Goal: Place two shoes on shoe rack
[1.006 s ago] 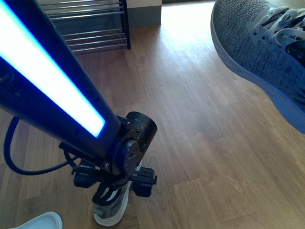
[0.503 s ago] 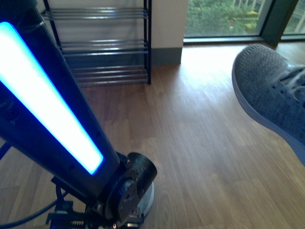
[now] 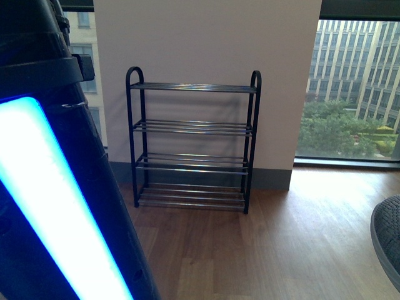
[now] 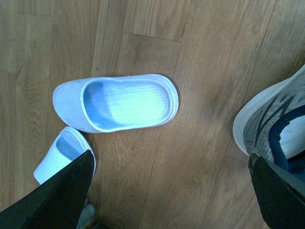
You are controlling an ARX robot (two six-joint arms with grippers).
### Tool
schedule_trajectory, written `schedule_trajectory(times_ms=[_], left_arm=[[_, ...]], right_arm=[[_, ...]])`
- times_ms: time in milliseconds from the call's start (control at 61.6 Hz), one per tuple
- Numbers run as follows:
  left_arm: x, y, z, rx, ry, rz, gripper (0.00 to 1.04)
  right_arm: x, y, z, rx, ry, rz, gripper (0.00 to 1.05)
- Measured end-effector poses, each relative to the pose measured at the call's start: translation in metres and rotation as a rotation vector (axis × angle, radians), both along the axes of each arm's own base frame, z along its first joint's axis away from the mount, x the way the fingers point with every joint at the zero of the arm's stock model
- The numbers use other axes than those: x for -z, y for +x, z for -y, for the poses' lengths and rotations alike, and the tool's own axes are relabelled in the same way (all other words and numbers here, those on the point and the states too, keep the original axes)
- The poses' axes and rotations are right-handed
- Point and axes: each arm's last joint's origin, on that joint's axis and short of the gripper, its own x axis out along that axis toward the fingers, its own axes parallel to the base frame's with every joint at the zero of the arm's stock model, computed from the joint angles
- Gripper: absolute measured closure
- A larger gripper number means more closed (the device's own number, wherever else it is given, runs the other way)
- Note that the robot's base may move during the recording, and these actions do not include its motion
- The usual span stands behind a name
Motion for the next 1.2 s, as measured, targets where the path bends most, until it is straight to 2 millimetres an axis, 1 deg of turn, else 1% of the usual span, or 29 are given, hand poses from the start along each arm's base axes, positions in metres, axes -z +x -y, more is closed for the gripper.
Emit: schedule_trajectory(times_ms=[97, 211, 276, 341, 454, 633, 746, 909, 973, 1022, 1201], left_arm=[[0.005, -0.005, -0.003, -0.067, -0.016, -0.015, 0.09], [0.013, -0.007, -0.005, -0.077, 0.003, -0.038, 0.09], [0.018, -0.008, -0.007, -0.046, 0.062, -0.065, 0.09], [0.027, -0.007, -0.008, 0.046, 0.167, -0.133, 0.09], [0.036, -0.007, -0.007, 0.083, 0.211, -0.199, 0.09], [0.042, -0.007, -0.004, 0.114, 0.232, -0.229, 0.09], [0.051, -0.016, -0.010, 0.151, 0.178, -0.236, 0.09], [0.050, -0.021, -0.013, 0.116, 0.186, -0.275, 0.09], [0.049, -0.017, -0.009, 0.106, 0.168, -0.255, 0.09], [0.047, -0.010, -0.004, 0.091, 0.150, -0.227, 0.09], [0.031, 0.020, 0.020, 0.057, 0.102, -0.135, 0.09]], right_arm=[[0.000, 0.000, 0.000, 0.000, 0.000, 0.000, 1.03], [0.000, 0.000, 0.000, 0.000, 0.000, 0.000, 1.03], [0.000, 0.000, 0.000, 0.000, 0.000, 0.000, 1.03], [0.000, 0.000, 0.000, 0.000, 0.000, 0.000, 1.03], [0.000, 0.000, 0.000, 0.000, 0.000, 0.000, 1.03], [0.000, 0.000, 0.000, 0.000, 0.000, 0.000, 1.03], [0.000, 0.000, 0.000, 0.000, 0.000, 0.000, 1.03], [0.000, 0.000, 0.000, 0.000, 0.000, 0.000, 1.03], [0.000, 0.000, 0.000, 0.000, 0.000, 0.000, 1.03], [0.000, 0.000, 0.000, 0.000, 0.000, 0.000, 1.03], [0.000, 0.000, 0.000, 0.000, 0.000, 0.000, 1.03]])
